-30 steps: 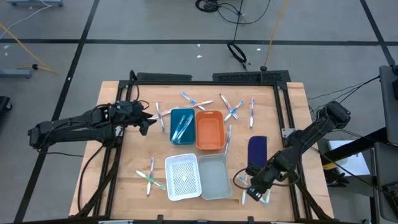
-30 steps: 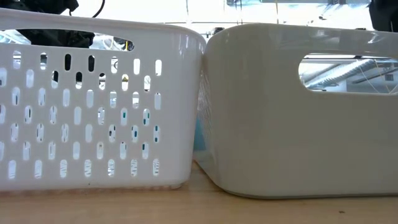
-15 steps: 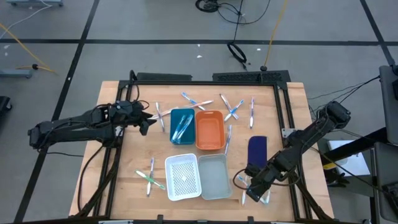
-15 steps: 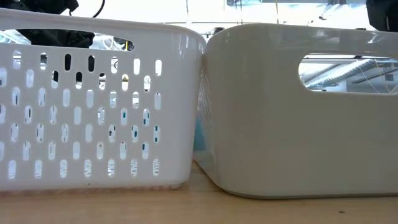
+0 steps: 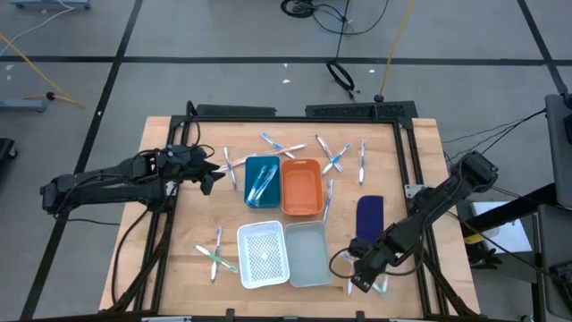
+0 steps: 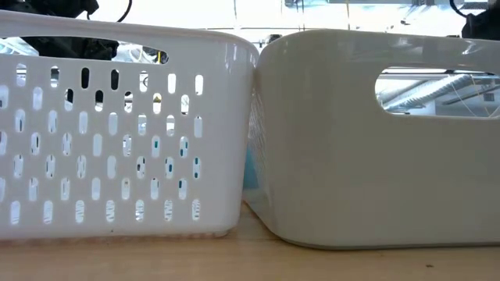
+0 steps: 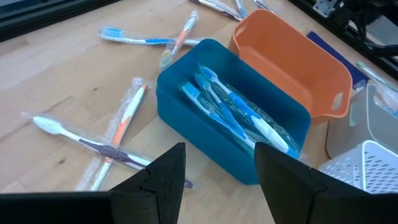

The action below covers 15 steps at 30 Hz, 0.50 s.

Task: Pick & Place Toothbrushes
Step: Put the blue toothbrush into the blue bin

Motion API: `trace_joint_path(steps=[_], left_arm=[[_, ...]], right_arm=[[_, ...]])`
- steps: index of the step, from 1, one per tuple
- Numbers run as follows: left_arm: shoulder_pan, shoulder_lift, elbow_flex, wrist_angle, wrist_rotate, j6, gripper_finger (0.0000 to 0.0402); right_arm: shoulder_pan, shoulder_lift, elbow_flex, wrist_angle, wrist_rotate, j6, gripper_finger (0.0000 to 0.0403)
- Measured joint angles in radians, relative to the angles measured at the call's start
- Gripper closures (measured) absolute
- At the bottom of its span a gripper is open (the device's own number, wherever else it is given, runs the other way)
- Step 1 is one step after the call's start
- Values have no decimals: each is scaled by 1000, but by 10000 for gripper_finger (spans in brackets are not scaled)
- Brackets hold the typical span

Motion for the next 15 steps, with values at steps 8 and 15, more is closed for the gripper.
trace_joint_path(steps=[8, 15], left_arm=[[0, 0, 0, 0, 23, 5, 208], [0, 0, 0, -1, 28, 13, 208]], right_arm=[[-7, 51, 0, -5, 1, -17, 230], [-12, 138, 0, 7, -1, -40, 233]])
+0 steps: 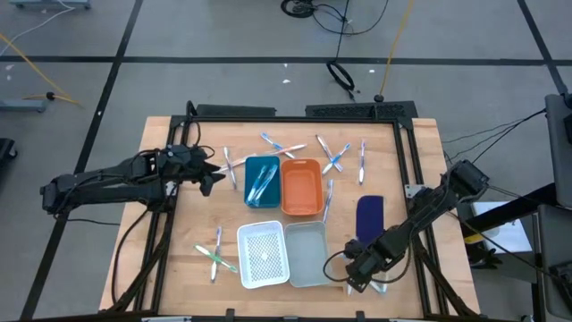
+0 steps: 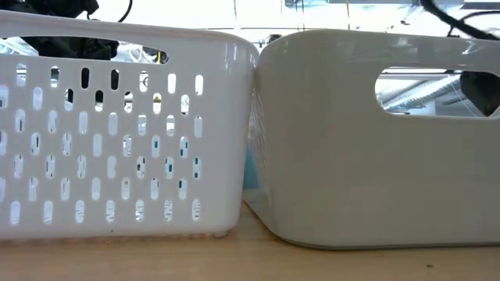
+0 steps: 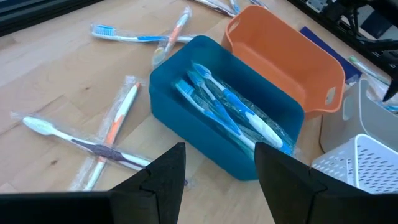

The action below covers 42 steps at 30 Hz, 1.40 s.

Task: Pick & Place Toothbrushes
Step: Put the blue toothbrush into the blue bin

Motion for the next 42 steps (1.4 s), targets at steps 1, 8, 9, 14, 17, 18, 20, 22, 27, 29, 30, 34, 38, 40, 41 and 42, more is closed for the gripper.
trace_joint_path(steps=[1, 8, 9, 14, 17, 18, 20, 22, 27, 29, 30, 34, 38, 40, 41, 42], left_arm=[[0, 0, 0, 0, 0, 0, 208], [0, 0, 0, 0, 34, 4, 208], [0, 0, 0, 0, 40, 3, 208], [0, 0, 1, 0, 45, 3, 208], [0, 0, 1, 0, 46, 3, 208], [0, 0, 1, 0, 49, 5, 208], [0, 0, 1, 0, 50, 12, 208], [0, 0, 1, 0, 51, 14, 208], [0, 0, 1, 0, 52, 19, 208], [0, 0, 1, 0, 52, 20, 208], [0, 0, 1, 1, 52, 22, 208], [0, 0, 1, 1, 52, 30, 208], [0, 0, 1, 2, 73, 30, 208], [0, 0, 1, 2, 77, 30, 208], [0, 0, 1, 2, 77, 30, 208], [0, 0, 1, 2, 76, 31, 208]], right_arm=[[0, 15, 0, -1, 0, 0, 234], [0, 76, 5, -16, -4, 5, 234], [0, 80, 5, -18, -5, 5, 235], [0, 83, 3, -29, -5, 24, 263], [0, 78, 3, -28, -1, 28, 299], [0, 77, 2, -31, -1, 30, 313], [0, 70, 2, -30, 1, 42, 341], [0, 59, 0, -30, 7, 59, 368], [3, 0, -5, -26, 81, 103, 389], [1, -35, -4, -30, 127, 126, 388], [0, -54, -3, -32, 143, 130, 389], [0, -109, -3, -57, 143, 140, 393], [-1, -168, -3, -105, 155, 174, 393], [1, -200, -3, -102, 212, 165, 393], [1, -218, -2, -98, 255, 157, 393], [1, -235, -2, -96, 301, 150, 393]])
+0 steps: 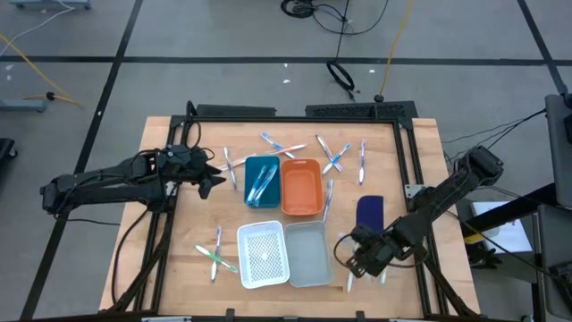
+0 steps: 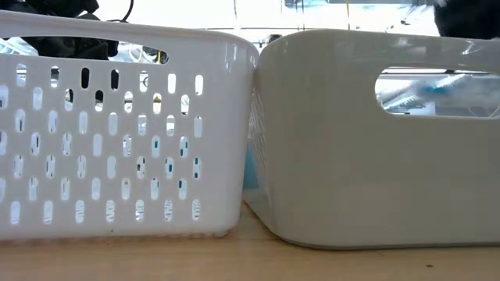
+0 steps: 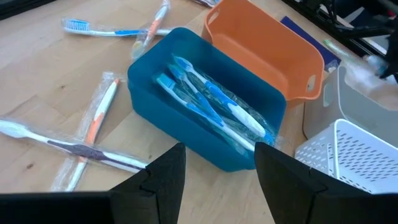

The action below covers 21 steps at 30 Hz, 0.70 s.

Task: Pick & Place Toothbrushes
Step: Put the blue toothbrush into the blue bin

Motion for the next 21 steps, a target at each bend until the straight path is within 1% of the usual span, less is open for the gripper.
trace_joint_path(steps=[6, 9, 12, 15, 19, 21], left_arm=[[0, 1, 0, 0, -1, -10, 208], [0, 2, 0, 0, -1, -10, 208], [0, 2, 0, 0, -1, -10, 208], [0, 2, 0, 1, -1, -10, 208], [0, 2, 0, 1, -2, -11, 208], [0, 2, 0, 1, -2, -12, 208]], right_arm=[[-9, -79, 0, 49, 302, -80, 393], [-9, -106, 0, 100, 462, -178, 393], [-9, -128, 0, 154, 598, -305, 393], [-16, -135, 1, 207, 690, -453, 393], [-31, -141, 1, 288, 786, -663, 393], [-42, -140, 1, 329, 816, -777, 393]])
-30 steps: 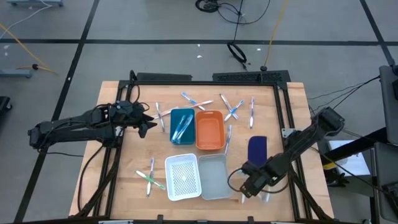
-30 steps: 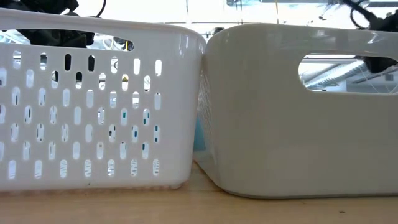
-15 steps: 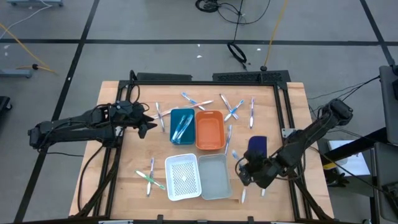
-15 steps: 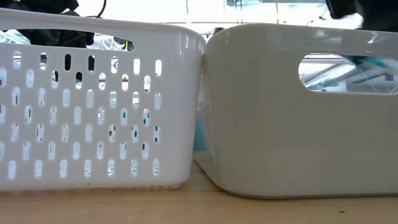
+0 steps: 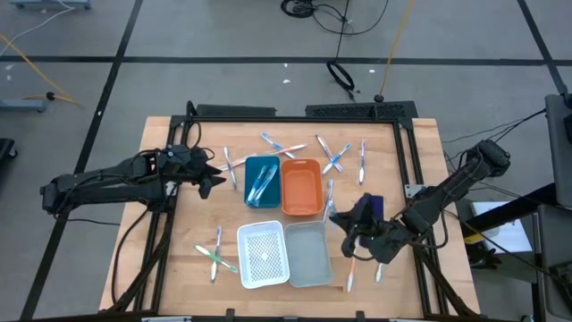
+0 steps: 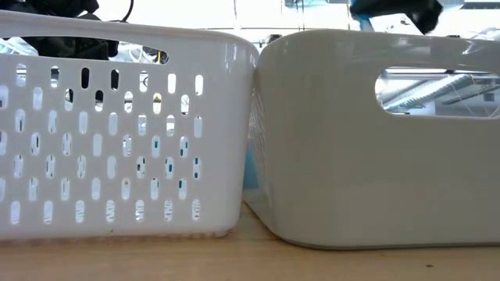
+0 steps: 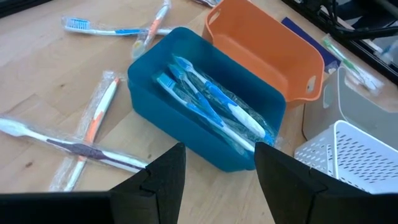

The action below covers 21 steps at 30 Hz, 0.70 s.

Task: Pick & Place Toothbrushes
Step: Put the blue toothbrush into the blue bin

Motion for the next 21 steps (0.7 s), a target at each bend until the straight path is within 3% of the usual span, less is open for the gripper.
trace_joint_path(steps=[10, 18, 21], left_arm=[[0, 0, 0, 0, -22, 0, 208], [0, 0, 0, 29, -57, -7, 208], [0, 1, 0, 61, -64, -10, 208]], right_arm=[[-71, 0, 0, 182, 19, -394, 393], [-192, 0, 0, 264, -217, -393, 393], [-279, 0, 0, 357, -391, -325, 393]])
